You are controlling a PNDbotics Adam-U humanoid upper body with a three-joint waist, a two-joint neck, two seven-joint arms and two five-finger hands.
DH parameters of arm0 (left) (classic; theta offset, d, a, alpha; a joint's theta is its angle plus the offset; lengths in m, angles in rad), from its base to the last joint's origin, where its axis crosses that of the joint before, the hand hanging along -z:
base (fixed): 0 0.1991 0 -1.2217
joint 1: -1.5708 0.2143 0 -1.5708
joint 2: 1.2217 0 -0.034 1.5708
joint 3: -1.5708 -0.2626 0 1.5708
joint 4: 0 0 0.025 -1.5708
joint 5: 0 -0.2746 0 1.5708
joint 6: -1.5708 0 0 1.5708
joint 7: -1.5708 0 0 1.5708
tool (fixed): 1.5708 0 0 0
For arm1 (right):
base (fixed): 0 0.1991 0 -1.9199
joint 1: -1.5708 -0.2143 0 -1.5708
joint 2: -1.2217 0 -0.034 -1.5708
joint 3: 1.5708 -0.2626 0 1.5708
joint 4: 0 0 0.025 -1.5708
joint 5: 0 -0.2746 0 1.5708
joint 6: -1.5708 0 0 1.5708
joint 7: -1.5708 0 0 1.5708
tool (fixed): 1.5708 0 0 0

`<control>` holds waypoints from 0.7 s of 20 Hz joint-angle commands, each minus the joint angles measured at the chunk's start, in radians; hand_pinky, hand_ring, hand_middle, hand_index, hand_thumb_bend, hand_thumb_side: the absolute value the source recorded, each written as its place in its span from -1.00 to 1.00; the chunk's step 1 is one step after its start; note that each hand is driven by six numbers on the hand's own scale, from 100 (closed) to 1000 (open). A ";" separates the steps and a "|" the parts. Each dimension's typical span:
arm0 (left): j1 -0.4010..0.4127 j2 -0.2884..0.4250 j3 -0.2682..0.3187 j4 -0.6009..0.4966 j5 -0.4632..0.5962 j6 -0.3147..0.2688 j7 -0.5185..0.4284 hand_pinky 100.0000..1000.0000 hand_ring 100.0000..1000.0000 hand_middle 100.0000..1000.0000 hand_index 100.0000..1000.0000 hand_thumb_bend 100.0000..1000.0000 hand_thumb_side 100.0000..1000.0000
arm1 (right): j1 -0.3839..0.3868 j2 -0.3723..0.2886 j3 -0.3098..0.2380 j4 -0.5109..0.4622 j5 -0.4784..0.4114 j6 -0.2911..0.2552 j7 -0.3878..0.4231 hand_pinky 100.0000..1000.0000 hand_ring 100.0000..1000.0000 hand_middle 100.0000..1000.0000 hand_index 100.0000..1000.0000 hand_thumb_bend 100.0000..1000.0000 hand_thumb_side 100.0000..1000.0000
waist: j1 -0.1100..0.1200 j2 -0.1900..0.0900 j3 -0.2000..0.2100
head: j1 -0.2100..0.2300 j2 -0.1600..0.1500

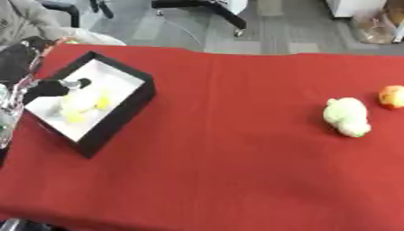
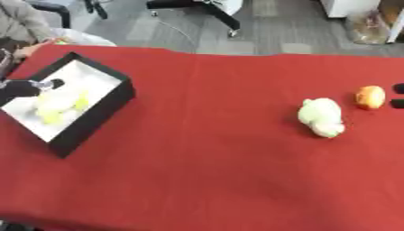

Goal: Pick up the objects with one hand, pass them to the other hand, and then place them into the box on the other side of the table.

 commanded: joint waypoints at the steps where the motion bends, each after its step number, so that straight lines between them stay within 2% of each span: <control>1: -0.005 0.004 0.022 -0.128 0.086 -0.001 0.046 0.01 0.06 0.34 0.67 0.39 0.35 | -0.002 -0.023 -0.021 -0.021 0.027 -0.008 -0.001 0.44 0.51 0.48 0.57 -1.00 0.10 | 0.012 -0.028 0.002 | -0.020 -0.002; 3: -0.002 -0.028 0.020 -0.204 0.189 -0.026 0.067 -0.08 0.00 0.28 0.64 0.31 0.32 | 0.010 -0.039 -0.032 -0.021 0.070 -0.019 -0.012 0.44 0.52 0.50 0.58 -1.00 0.08 | 0.010 -0.027 0.004 | -0.041 -0.002; 8: 0.010 -0.103 0.006 -0.348 0.424 -0.090 0.110 -0.14 -0.05 0.22 0.61 0.26 0.29 | 0.058 -0.099 -0.056 0.006 0.205 -0.039 -0.042 0.44 0.54 0.52 0.59 -1.00 0.07 | 0.006 -0.024 0.010 | -0.102 -0.002; 11: 0.008 -0.183 -0.017 -0.432 0.572 -0.111 0.120 -0.18 -0.07 0.17 0.58 0.22 0.26 | 0.071 -0.156 -0.056 0.033 0.325 -0.100 -0.060 0.47 0.58 0.57 0.63 -1.00 0.04 | 0.003 -0.021 0.015 | -0.133 -0.002; 14: -0.001 -0.256 -0.047 -0.507 0.703 -0.128 0.099 -0.17 -0.07 0.16 0.58 0.19 0.26 | 0.067 -0.214 -0.032 0.070 0.428 -0.170 -0.065 0.51 0.65 0.66 0.68 -1.00 0.02 | 0.002 -0.017 0.023 | -0.160 -0.002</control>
